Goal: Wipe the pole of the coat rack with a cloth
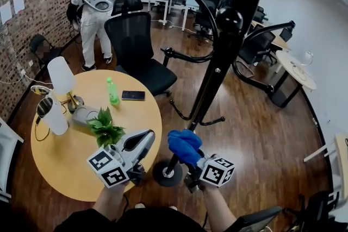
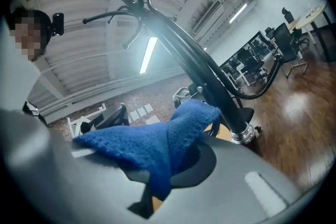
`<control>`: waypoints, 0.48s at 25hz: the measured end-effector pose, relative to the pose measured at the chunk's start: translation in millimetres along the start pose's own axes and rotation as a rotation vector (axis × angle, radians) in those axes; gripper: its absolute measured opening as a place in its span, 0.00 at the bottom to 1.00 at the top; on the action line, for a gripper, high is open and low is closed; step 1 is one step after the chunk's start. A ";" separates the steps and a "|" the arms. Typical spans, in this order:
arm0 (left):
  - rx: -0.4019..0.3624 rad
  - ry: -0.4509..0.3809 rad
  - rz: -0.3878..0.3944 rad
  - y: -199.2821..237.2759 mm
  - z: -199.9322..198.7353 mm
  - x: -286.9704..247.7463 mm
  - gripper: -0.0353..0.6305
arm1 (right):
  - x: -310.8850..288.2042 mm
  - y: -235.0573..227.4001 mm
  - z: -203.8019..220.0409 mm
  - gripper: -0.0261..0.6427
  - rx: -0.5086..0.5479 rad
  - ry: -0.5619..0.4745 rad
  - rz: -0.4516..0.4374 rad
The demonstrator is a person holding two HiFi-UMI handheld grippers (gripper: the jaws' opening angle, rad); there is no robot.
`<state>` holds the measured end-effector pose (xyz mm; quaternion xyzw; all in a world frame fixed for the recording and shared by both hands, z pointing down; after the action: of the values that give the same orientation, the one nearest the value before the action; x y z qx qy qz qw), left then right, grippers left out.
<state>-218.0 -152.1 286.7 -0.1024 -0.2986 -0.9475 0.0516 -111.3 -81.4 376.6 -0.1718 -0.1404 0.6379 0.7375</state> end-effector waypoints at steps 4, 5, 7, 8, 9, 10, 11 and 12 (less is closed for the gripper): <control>-0.007 -0.007 -0.001 -3.6 -1.5 3.6 0.05 | -4.0 -36.8 -4.4 0.07 -0.004 -0.036 0.113; -0.010 -0.009 -0.001 -4.5 -1.7 4.3 0.05 | -3.8 -42.3 -11.1 0.07 0.007 -0.053 0.137; -0.017 -0.011 -0.002 -5.5 -2.2 6.1 0.05 | -0.9 -46.1 -34.2 0.07 0.024 -0.121 0.157; -0.019 -0.012 -0.003 -5.5 -3.0 7.1 0.05 | 0.5 -44.8 -49.8 0.07 0.035 -0.162 0.155; -0.022 -0.013 -0.003 -5.2 -4.5 8.1 0.05 | 0.8 -41.0 -67.1 0.07 0.054 -0.199 0.145; -0.025 -0.016 -0.004 -4.9 -6.6 9.0 0.05 | 0.1 -34.5 -85.3 0.07 0.080 -0.229 0.132; -0.028 -0.019 -0.004 -4.7 -8.8 10.0 0.05 | -1.1 -25.7 -103.9 0.07 0.111 -0.256 0.119; -0.032 -0.024 -0.003 -4.7 -11.2 10.9 0.05 | -1.9 -15.5 -123.2 0.07 0.144 -0.286 0.105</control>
<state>-231.2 -155.2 277.6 -0.1139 -0.2844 -0.9509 0.0449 -45.3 -94.4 272.3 -0.0329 -0.1886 0.7020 0.6859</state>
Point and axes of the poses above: the fingertips, and each gripper's own axes: x backward along the fingers, y to its left, z out of its underside, the point moved 2 cm from there along x, backward along the fingers, and after that the axes turned 12 degrees about x, right-handed, at the moved point
